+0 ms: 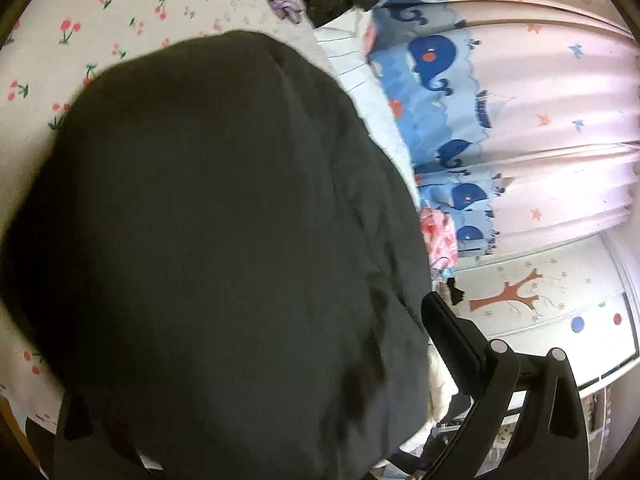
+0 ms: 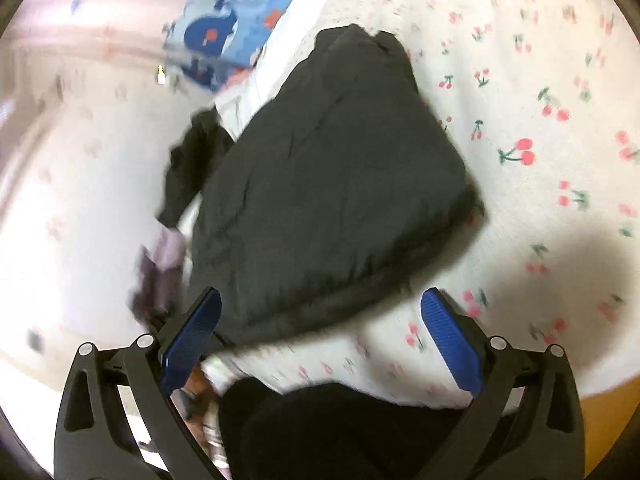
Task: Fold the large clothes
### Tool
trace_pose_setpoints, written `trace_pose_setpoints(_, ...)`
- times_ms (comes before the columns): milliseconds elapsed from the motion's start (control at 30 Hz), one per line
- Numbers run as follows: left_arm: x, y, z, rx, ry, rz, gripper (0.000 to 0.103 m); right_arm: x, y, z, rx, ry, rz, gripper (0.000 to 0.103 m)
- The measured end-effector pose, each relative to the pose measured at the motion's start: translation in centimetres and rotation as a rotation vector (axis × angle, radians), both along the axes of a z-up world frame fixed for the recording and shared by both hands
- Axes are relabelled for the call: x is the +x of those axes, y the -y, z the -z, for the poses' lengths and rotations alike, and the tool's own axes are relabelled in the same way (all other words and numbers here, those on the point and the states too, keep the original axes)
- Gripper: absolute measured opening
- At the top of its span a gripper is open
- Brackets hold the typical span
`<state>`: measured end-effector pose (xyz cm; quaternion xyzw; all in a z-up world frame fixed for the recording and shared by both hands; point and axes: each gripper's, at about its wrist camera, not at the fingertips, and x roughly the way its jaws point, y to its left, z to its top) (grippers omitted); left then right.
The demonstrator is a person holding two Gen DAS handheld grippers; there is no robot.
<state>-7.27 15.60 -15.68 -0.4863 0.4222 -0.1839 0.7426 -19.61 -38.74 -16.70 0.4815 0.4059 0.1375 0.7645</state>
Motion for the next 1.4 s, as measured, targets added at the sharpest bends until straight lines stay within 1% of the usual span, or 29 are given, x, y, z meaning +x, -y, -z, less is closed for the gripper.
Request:
trace_pose_setpoints(33,0.2,-0.2,0.6,-0.014,-0.022,-0.017,0.096,0.7,0.1,0.4,0.022,0.009,0.025,0.097)
trace_pose_setpoints(67,0.3,-0.3,0.9,-0.027,-0.032,-0.028,0.088,1.1,0.3,0.4,0.033,0.02,0.045,0.096)
trace_pose_setpoints(100,0.3,-0.4,0.9,-0.043,-0.03,-0.026,0.068,1.4,0.2,0.1,0.052,0.052,0.062,0.094)
trace_pose_setpoints(167,0.1,-0.3,-0.2,-0.036,0.027,0.004,0.047,1.4,0.5,-1.0,0.062,0.106,0.083,0.091)
trace_pose_setpoints(200,-0.5,-0.4,-1.4,-0.022,0.082,0.011,0.043,1.2,0.7,-1.5,0.045,0.111,0.09,0.09)
trace_pose_setpoints(233,-0.8,-0.5,-1.9,-0.025,0.113,0.017,0.042,0.6,1.0,-2.0,0.004,0.097,0.1,0.09)
trace_pose_setpoints(333,-1.3,-0.2,-2.0,0.009,0.135,0.043,0.042,-2.3,2.7,-4.0,-0.231,0.062,0.233,0.09)
trace_pose_setpoints(367,-1.3,-0.3,-1.4,0.016,0.124,0.048,0.043,-3.5,3.0,-5.5,-0.354,0.081,0.297,0.091)
trace_pose_setpoints(400,-1.3,-0.7,-0.8,0.017,0.101,0.036,0.049,-3.7,2.7,-6.8,-0.434,0.11,0.322,0.091)
trace_pose_setpoints(433,-1.5,-1.0,-0.1,0.002,0.079,0.014,0.056,-3.3,1.7,-8.7,-0.512,0.161,0.305,0.091)
trace_pose_setpoints(500,-1.8,-0.9,0.5,-0.009,0.056,-0.047,0.082,-1.0,-0.9,-10.8,-0.592,0.217,0.206,0.095)
trace_pose_setpoints(533,-2.0,-0.8,0.4,-0.011,0.055,-0.094,0.085,1.3,-3.2,-12.1,-0.658,0.247,0.125,0.095)
trace_pose_setpoints(567,-2.0,-0.7,0.1,-0.021,0.059,-0.115,0.093,2.9,-4.8,-12.7,-0.701,0.264,0.074,0.095)
trace_pose_setpoints(633,-1.9,-0.2,-0.3,-0.035,0.065,-0.16,0.095,7.6,-9.2,-13.6,-0.809,0.3,-0.06,0.095)
trace_pose_setpoints(733,-2.0,0.5,-0.3,-0.01,0.087,-0.195,0.095,14.4,-14.5,-12.4,-0.887,0.307,-0.176,0.096)
trace_pose_setpoints(800,-2.3,1.1,-0.1,0.026,0.094,-0.203,0.083,18.1,-17.4,-8.9,-0.946,0.198,-0.258,0.096)
trace_pose_setpoints(833,-2.4,1.0,0.0,0.014,0.106,-0.204,0.08,19.7,-18.4,-6.5,-0.954,0.112,-0.32,0.097)
trace_pose_setpoints(867,-2.6,0.9,0.1,0.008,0.112,-0.206,0.076,20.3,-19.5,-5.1,-0.979,0.085,-0.354,0.097)
trace_pose_setpoints(900,-2.7,0.8,0.2,0.003,0.117,-0.202,0.074,20.2,-19.9,-5.1,-1.004,0.086,-0.36,0.097)
trace_pose_setpoints(933,-2.8,0.9,0.2,-0.002,0.119,-0.202,0.072,20.1,-19.9,-5.8,-0.994,0.078,-0.368,0.097)
trace_pose_setpoints(1000,-3.0,0.8,0.3,-0.008,0.131,-0.202,0.071,20.0,-19.3,-7.7,-0.951,0.127,-0.323,0.097)
trace_pose_setpoints(1067,-4.3,0.3,0.4,-0.003,0.147,-0.198,0.07,21.2,-19.5,-10.1,-1.01,0.181,-0.261,0.097)
trace_pose_setpoints(1133,-4.1,-0.5,-0.2,0.005,0.161,-0.192,0.07,24.0,-19.6,-11.1,-1.048,0.174,-0.236,0.097)
trace_pose_setpoints(1200,-4.1,-0.3,-0.4,0.031,0.153,-0.189,0.07,26.7,-20.1,-10.0,-1.1,0.107,-0.25,0.097)
trace_pose_setpoints(1233,-5.8,-0.4,-0.1,0.042,0.149,-0.189,0.07,28.8,-20.7,-7.5,-1.151,0.031,-0.293,0.097)
trace_pose_setpoints(1267,-5.8,-0.4,-0.2,0.052,0.145,-0.188,0.07,30.2,-21.2,-5.0,-1.135,-0.031,-0.353,0.097)
trace_pose_setpoints(1300,-5.9,-0.4,0.1,0.057,0.144,-0.186,0.07,30.9,-21.4,-3.7,-1.119,-0.058,-0.38,0.097)
trace_pose_setpoints(1333,-5.4,-0.4,0.3,0.067,0.144,-0.184,0.07,31.2,-21.6,-3.4,-1.12,-0.068,-0.391,0.097)
trace_pose_setpoints(1400,-5.6,-0.7,0.5,0.069,0.131,-0.186,0.072,30.7,-21.5,-4.7,-1.107,-0.065,-0.398,0.097)
